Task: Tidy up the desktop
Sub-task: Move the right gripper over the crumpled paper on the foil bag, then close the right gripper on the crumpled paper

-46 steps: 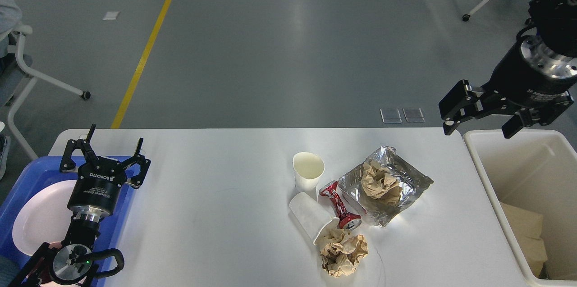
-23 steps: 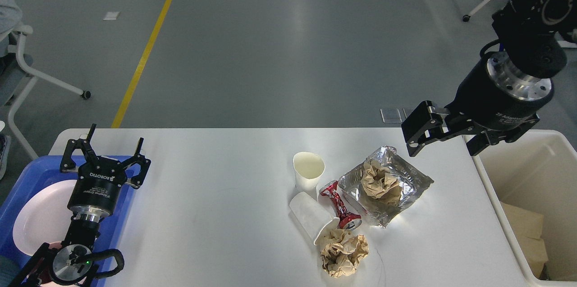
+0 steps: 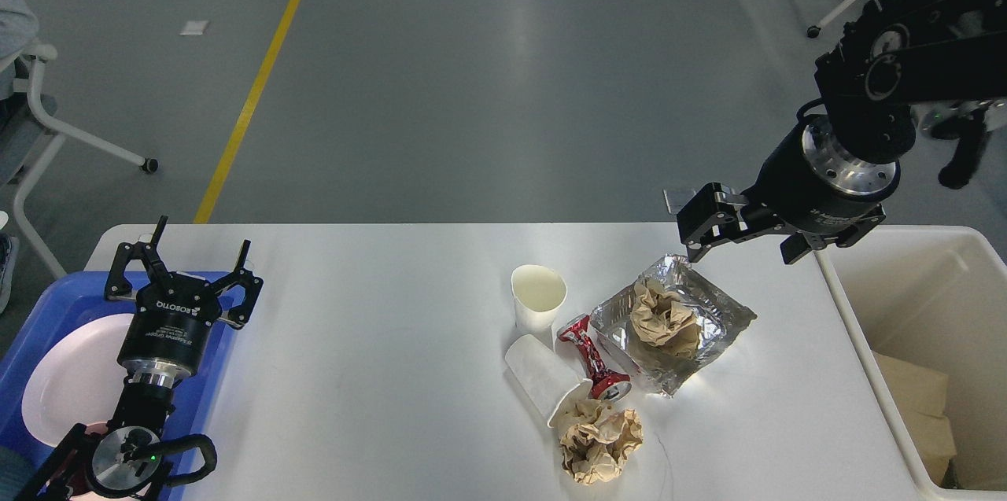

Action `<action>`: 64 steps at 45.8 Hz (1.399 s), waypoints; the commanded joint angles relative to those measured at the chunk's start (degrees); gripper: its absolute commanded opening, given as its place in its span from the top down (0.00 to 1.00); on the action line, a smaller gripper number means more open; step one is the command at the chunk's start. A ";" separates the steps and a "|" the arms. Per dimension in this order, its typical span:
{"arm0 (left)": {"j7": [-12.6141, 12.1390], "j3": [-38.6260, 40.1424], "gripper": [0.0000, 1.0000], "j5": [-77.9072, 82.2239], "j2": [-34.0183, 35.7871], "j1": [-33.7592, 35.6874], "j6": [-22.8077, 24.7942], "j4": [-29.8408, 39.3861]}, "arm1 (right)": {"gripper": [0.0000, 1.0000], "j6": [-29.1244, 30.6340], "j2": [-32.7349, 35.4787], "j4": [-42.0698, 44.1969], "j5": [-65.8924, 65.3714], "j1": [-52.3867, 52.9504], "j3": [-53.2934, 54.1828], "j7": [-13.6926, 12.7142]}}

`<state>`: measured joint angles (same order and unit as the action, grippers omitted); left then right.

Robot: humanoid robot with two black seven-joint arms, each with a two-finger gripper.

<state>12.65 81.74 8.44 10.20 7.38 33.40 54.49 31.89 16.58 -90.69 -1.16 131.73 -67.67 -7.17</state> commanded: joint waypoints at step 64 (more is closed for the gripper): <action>0.00 -0.01 0.04 0.00 0.00 0.00 0.09 0.00 | 0.05 -27.75 -13.51 50.70 -22.49 -63.96 16.87 0.66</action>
<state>12.70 81.73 8.44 10.19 7.38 33.40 54.49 6.25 3.08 -39.92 -23.71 67.80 -50.76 -6.51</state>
